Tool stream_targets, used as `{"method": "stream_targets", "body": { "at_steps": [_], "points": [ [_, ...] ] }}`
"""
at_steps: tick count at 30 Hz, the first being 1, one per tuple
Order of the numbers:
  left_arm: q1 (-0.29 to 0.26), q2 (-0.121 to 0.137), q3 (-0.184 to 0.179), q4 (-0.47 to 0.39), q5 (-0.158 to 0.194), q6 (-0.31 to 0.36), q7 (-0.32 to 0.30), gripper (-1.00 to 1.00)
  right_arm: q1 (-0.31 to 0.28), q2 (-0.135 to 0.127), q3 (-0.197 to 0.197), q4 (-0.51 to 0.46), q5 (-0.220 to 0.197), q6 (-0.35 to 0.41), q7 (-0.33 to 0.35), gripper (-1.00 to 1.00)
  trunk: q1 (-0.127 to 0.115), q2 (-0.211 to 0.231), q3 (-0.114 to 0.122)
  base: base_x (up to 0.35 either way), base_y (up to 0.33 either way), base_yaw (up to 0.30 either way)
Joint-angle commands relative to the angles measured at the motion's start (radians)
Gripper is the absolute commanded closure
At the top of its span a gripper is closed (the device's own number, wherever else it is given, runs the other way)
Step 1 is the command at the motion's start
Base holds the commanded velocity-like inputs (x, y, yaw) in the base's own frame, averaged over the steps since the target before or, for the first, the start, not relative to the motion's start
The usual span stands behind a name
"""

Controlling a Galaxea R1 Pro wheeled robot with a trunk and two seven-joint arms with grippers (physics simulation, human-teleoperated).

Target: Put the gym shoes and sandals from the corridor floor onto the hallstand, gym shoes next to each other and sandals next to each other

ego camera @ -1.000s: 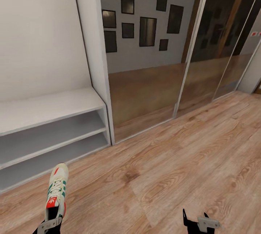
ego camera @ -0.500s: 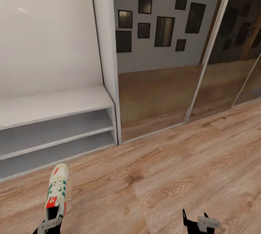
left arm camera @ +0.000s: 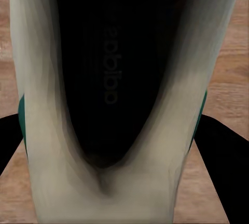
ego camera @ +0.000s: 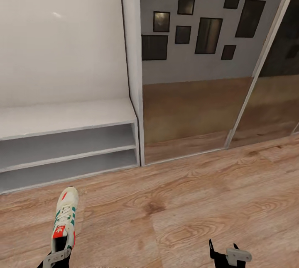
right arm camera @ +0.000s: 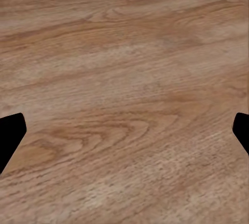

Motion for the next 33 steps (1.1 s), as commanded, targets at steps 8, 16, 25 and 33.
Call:
{"method": "stream_targets", "body": {
  "at_steps": [8, 16, 25, 33],
  "points": [
    [-0.001, 0.000, 0.002, 0.001, 0.010, -0.001, -0.011, 1.00, 0.000, 0.000, -0.001, 0.001, -0.005, -0.003, 0.004, -1.00, 0.000, 0.000, -0.002, 0.003, -0.101, 0.274],
    [-0.001, 0.001, 0.002, 0.002, 0.010, -0.001, -0.011, 1.00, -0.001, 0.000, -0.001, 0.002, -0.005, -0.003, 0.005, -1.00, 0.000, 0.000, -0.005, 0.000, -0.005, 0.274],
    [-0.001, 0.001, 0.002, 0.002, 0.010, -0.001, -0.011, 1.00, 0.000, 0.000, -0.001, 0.002, -0.005, -0.003, 0.005, -1.00, 0.000, 0.000, -0.008, 0.000, 0.000, 0.274],
    [-0.001, 0.002, 0.002, 0.002, 0.010, -0.001, -0.011, 1.00, -0.001, 0.001, -0.001, 0.002, -0.005, -0.003, 0.005, -1.00, 0.000, 0.000, -0.011, 0.000, 0.000, 0.274]
  ]
}}
